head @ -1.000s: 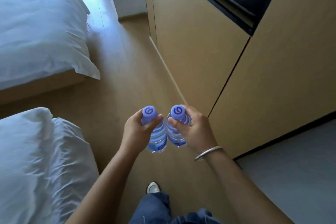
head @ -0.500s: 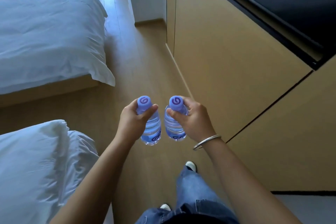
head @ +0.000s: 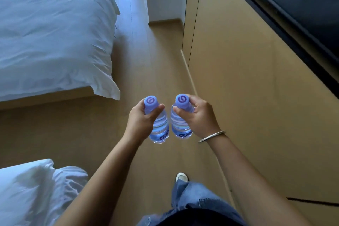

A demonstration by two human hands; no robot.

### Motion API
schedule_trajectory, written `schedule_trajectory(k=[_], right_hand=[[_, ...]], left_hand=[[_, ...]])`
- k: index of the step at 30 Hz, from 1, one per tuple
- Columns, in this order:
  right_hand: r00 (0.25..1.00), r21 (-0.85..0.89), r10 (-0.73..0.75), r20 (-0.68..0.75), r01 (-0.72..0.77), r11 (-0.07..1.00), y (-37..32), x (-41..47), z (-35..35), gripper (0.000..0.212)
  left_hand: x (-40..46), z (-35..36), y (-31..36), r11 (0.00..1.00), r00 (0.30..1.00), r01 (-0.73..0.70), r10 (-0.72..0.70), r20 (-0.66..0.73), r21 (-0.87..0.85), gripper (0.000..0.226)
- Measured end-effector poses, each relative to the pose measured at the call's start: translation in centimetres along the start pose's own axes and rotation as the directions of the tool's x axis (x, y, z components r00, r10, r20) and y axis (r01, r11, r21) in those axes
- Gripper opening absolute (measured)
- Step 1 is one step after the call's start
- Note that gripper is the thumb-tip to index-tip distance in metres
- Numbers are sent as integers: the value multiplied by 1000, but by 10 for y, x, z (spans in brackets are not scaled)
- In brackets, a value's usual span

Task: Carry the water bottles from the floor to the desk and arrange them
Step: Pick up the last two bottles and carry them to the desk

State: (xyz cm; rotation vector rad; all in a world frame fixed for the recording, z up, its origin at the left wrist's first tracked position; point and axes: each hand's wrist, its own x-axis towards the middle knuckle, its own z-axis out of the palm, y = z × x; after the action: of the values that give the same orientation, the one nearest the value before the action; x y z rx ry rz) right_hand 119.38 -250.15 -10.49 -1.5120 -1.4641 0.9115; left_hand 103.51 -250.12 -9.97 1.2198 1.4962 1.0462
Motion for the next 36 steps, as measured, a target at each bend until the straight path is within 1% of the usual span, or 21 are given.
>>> schedule_trajectory(k=[3,7,11,16,21,25,29,33,36], right_hand=[[999,-31,-27,40,28,999,1,51,-5,24],[999,4,-28,41,28,1000,0,106,-6,23],[999,10,-23,49,22,1000,-1,156,1,24],[999,19,-46,27,46,999,-8,230,27,25],[999,18,-41,15,41,999,-25,317,63,37],[998,34,-55,-24,56,998,-44,390,94,33],[996,49,-67,-55,70,996,-57,451,117,37],[996,72,-62,-62,66,995,-62,504,130,25],[997,52,-38,-72,42,998,-60,545,138,19]], left_hand=[[44,9,10,1000,999,-16,15,-36,-26,16],[93,14,22,998,997,-36,33,-67,-43,17],[143,12,28,998,997,-42,38,-66,-54,14],[218,-4,30,998,998,-43,40,-56,-55,12],[315,-30,34,998,998,-58,58,-22,-8,10],[395,-54,53,994,995,-102,102,-3,24,11],[465,-74,64,990,991,-135,135,12,36,17],[529,-85,66,989,991,-135,134,20,60,16],[570,-88,69,992,993,-114,113,22,56,15]])
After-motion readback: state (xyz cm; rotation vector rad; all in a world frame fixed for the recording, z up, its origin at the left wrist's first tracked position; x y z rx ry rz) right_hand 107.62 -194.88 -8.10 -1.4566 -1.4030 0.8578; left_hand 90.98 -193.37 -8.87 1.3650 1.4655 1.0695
